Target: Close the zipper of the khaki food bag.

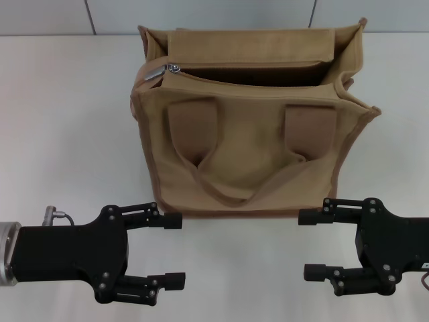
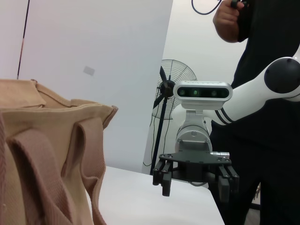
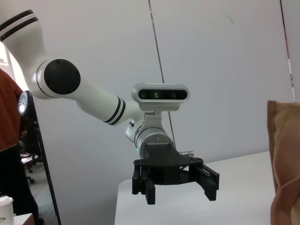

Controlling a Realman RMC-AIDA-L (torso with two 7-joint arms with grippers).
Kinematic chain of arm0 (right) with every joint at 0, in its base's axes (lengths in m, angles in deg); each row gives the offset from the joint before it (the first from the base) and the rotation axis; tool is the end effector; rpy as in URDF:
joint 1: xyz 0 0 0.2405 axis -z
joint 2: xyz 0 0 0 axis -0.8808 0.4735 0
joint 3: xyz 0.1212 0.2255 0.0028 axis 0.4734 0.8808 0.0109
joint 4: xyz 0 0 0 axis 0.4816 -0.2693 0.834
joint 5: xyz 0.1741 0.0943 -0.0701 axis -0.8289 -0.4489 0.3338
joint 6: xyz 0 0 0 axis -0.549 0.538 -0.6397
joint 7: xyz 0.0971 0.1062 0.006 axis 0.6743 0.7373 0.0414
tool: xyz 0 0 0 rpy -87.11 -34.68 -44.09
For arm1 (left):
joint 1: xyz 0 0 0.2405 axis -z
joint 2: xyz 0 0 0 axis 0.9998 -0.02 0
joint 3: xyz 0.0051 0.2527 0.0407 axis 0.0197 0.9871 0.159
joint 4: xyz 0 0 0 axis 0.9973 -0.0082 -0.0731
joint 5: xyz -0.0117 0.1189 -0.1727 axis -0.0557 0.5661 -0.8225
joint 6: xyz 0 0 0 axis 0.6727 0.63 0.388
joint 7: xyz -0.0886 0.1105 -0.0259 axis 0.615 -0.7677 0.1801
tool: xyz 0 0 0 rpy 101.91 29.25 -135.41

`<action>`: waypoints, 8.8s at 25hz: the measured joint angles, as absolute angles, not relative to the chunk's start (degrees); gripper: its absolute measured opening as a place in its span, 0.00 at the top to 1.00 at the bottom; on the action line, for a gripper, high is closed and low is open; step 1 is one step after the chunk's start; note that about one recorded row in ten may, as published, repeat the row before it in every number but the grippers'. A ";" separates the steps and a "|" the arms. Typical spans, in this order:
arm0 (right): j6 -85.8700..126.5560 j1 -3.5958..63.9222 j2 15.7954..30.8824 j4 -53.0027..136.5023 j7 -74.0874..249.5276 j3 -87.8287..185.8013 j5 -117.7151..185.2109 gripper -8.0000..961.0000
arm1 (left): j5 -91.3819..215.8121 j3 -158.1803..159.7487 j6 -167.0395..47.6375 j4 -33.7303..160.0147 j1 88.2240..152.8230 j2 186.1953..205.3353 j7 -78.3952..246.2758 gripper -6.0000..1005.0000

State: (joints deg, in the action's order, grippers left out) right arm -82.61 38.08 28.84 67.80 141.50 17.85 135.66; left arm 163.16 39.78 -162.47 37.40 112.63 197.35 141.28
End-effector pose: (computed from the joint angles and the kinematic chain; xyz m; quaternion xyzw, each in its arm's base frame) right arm 0.2727 0.2397 -0.0075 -0.9382 0.0840 0.3357 0.0073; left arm -0.2744 0.2389 -0.0077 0.9394 0.0946 0.3294 0.0130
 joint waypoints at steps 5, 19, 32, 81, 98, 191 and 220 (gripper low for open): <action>-82.61 38.08 28.84 67.80 141.49 17.85 135.66 0.23 | 163.16 39.78 -162.47 37.40 112.58 197.39 141.27 0.18; -82.18 38.36 28.84 67.80 141.33 17.93 135.58 0.23 | 163.17 34.33 -164.35 37.32 111.60 197.19 140.39 0.21; -81.99 38.35 28.83 67.80 141.16 18.55 135.58 0.23 | 157.64 6.02 -159.49 40.08 108.29 197.03 135.83 0.24; -91.65 36.41 27.09 68.47 153.27 21.46 122.92 0.23 | 150.94 18.27 -152.00 43.99 119.42 199.53 130.23 0.98; -88.08 27.06 24.58 71.22 177.14 23.13 120.80 0.23 | 150.39 17.74 -150.71 44.66 122.71 199.59 135.67 0.98; -58.12 12.49 28.48 74.22 226.04 4.93 121.29 0.58 | 138.27 20.28 -148.74 53.57 122.77 199.91 131.50 0.98; -58.38 10.64 28.54 77.91 226.23 -0.05 124.08 0.58 | 138.67 20.45 -148.15 54.73 125.08 199.97 131.61 0.98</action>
